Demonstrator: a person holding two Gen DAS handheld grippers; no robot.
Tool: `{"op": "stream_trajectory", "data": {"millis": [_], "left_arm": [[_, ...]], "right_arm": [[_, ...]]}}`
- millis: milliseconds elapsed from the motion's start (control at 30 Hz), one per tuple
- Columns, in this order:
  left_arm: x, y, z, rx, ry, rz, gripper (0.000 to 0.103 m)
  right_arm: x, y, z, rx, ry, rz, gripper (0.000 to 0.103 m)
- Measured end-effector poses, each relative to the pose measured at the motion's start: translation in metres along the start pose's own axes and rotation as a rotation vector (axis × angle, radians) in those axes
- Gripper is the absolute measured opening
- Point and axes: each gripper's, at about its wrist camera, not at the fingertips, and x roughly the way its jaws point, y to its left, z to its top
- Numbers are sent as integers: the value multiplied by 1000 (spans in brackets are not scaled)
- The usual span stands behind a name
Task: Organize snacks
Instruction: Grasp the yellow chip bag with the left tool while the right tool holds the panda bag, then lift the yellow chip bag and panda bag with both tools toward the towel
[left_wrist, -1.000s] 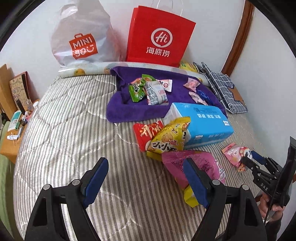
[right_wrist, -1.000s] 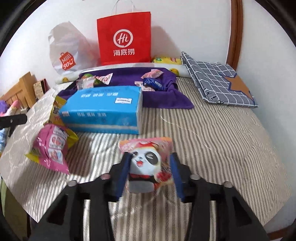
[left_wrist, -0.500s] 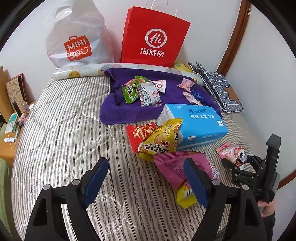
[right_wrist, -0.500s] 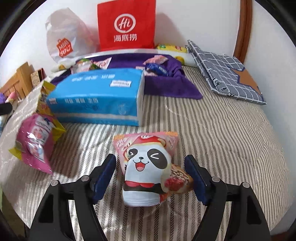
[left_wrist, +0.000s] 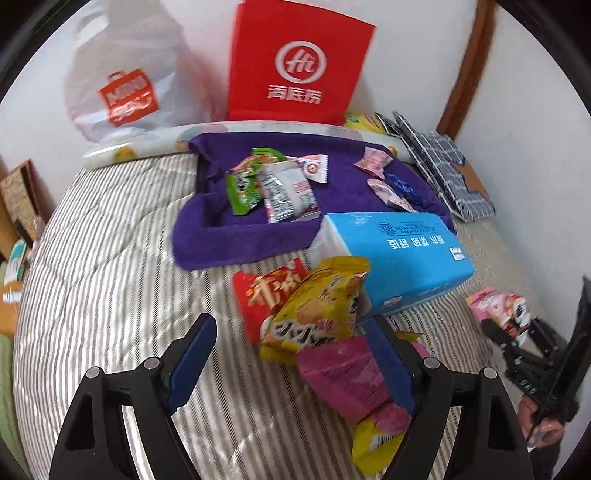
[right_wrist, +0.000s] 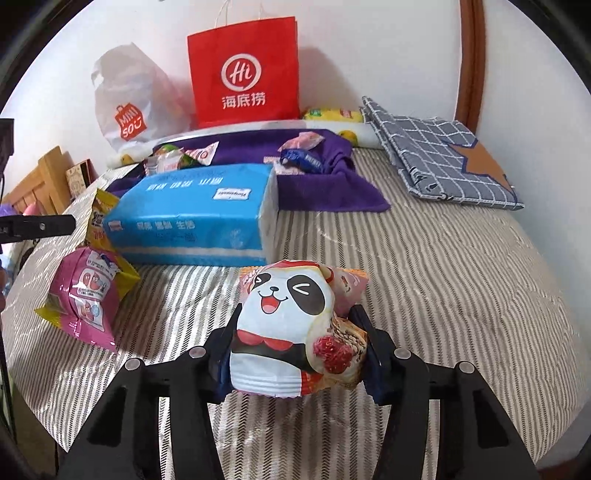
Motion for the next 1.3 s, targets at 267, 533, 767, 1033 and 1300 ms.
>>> {"op": "stream_trajectory", "data": {"millis": [267, 533, 767, 1033, 1300], "left_arm": [[32, -6, 0, 52, 62, 8, 56], [42, -1, 2, 33, 65, 13, 67], [34, 4, 2, 12, 54, -25, 51], [12, 20, -5, -55, 6, -25, 51], [-16, 30, -10, -94, -45, -4, 51]], "right_arm": [[-6, -12, 2, 16, -16, -5, 54], [-3, -18, 4, 37, -21, 10, 54], [5, -18, 3, 53, -5, 24, 54], [-10, -14, 5, 54, -37, 31, 53], [-35, -9, 10, 49, -80, 23, 53]]}}
